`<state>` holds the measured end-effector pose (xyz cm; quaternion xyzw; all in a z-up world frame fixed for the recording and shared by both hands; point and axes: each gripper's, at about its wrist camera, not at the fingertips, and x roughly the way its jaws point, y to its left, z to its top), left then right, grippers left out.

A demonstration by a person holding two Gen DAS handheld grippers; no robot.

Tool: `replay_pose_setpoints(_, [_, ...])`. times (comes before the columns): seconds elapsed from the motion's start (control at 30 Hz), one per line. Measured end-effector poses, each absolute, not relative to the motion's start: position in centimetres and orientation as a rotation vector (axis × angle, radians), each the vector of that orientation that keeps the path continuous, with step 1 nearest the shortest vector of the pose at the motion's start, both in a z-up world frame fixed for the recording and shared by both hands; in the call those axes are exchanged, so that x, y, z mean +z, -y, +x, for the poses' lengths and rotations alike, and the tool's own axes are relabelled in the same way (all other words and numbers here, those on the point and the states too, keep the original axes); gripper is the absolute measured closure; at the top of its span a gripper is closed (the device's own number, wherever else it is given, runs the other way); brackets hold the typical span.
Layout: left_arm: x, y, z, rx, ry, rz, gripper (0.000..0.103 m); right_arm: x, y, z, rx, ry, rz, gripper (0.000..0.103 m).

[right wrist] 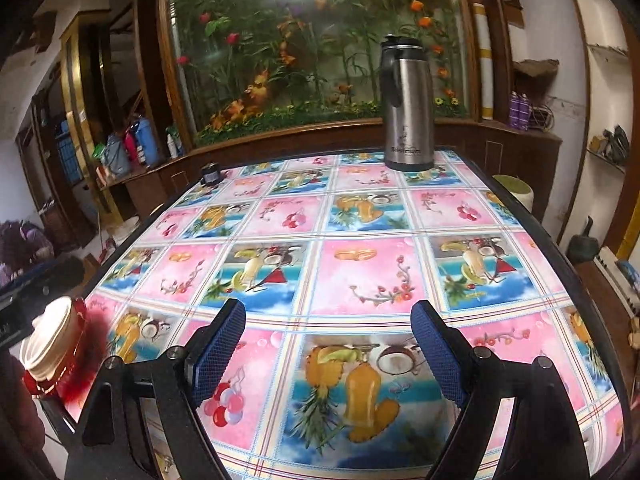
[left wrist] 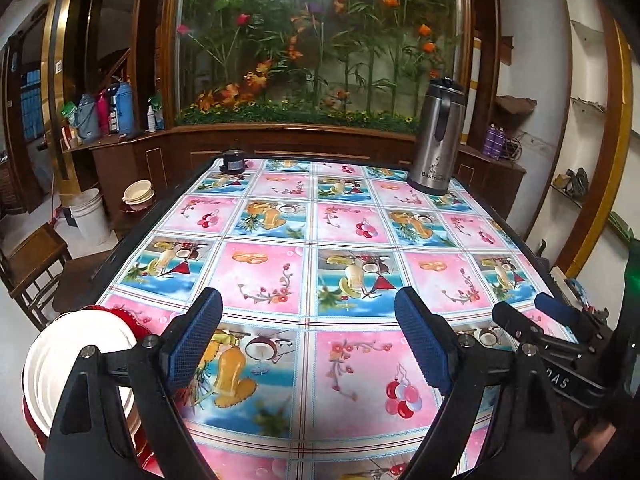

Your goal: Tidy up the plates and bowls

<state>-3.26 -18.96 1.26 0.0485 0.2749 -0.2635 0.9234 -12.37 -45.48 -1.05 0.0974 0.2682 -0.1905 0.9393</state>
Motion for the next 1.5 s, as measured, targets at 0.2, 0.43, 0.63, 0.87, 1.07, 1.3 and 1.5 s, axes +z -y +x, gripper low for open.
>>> replay_pose_setpoints(0.2, [1.4,17.6,-4.2,-0.504,-0.524,0.124,0.014,-1.4,43.6,-11.6,-0.331,-0.543,0.2,0.016])
replay_pose_setpoints(0.43, [1.6,14.0,-5.1,-0.412,-0.481,0.153,0.014,-1.8,39.4,-10.3,-0.195,-0.558,0.188,0.017])
replay_pose_setpoints(0.63, [1.6,10.7,-5.8,-0.329,-0.437,0.169,0.014,-1.3,34.7,-9.6,-0.076,-0.525,0.157,0.017])
replay_pose_setpoints(0.87, [0.3,6.6,-7.9,-0.217,-0.37,0.205,0.014,-0.7,30.9,-9.5,0.047,-0.493,0.124,0.016])
replay_pose_setpoints(1.07, [0.6,4.9,-6.9,-0.152,-0.375,0.155,0.002,-0.6,27.9,-8.6,0.119,-0.496,0.113,0.016])
replay_pose_setpoints(1.3, [0.1,4.6,-5.5,-0.098,-0.417,0.144,0.0,-0.8,27.2,-8.7,0.115,-0.501,0.091,0.016])
replay_pose_setpoints(1.5, [-0.3,4.0,-4.9,-0.07,-0.46,0.128,0.0,-0.2,25.8,-8.7,0.165,-0.486,0.062,0.016])
